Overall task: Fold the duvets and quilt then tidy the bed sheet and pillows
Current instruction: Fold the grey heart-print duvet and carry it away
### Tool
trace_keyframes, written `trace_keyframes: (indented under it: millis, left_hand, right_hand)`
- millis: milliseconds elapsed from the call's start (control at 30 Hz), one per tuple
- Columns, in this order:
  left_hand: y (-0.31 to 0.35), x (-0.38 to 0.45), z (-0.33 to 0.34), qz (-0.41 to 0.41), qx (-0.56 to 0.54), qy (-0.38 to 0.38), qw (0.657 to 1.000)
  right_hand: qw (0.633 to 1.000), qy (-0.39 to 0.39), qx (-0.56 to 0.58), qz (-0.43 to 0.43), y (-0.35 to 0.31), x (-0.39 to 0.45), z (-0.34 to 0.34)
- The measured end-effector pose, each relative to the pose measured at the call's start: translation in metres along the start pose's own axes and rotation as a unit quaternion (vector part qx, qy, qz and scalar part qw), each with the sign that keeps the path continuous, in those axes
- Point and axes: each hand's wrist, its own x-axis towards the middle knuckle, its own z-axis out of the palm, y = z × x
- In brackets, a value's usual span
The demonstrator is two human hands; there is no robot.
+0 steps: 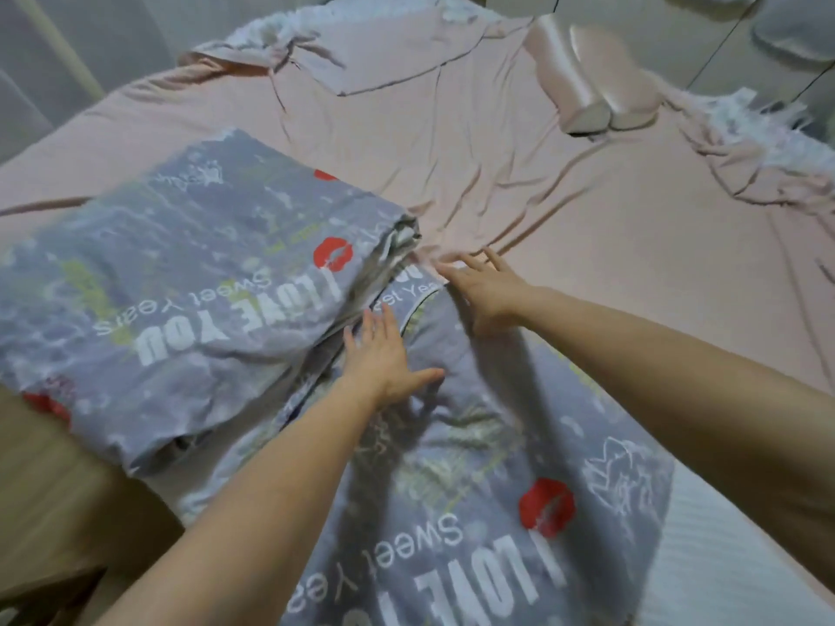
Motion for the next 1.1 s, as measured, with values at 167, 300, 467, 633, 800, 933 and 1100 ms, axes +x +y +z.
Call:
trace_keyframes:
  millis: [167,300,467,633,800,933,1100]
  left_hand:
    - [0.019,-0.013,0.015,0.271,0.116,0.131,0.947]
    - [0.03,-0.036,0.034,0.478,0.157,0.202,0.84]
    - [0.035,-0.021,0.031,0.507,0.12,0.196,0.831]
    - [0.036,-0.006,0.009,-0.008,-0.472,0.088,0.877]
    - [0.048,0.032,-0.006,-0.102,-0.567,-0.117,0.809]
    - [0.054,0.033,0.011,0.04,-0.555,-0.087,0.827]
    - [0.044,0.011,-0.01,0.251,-0.464,-0.111,0.843]
  right_hand:
    - [0.9,0.239,-0.08,-0.355,0.039,-0.016,0.016]
    - [0.826,0.238,-0.138,-0.492,0.06,-0.061,0.058]
    - [0.808,0.211,-0.174,-0.521,0.064,-0.051,0.048]
    - [0.791,0.19,-0.182,-0.552,0.052,-0.022,0.033]
    - [0.834,0.188,-0.119,-0.506,0.057,-0.013,0.016]
    - [0.919,0.07,-0.183,-0.343,0.077,-0.002,0.004]
    - [0.923,0.039,-0.219,-0.314,0.079,0.018,-0.023]
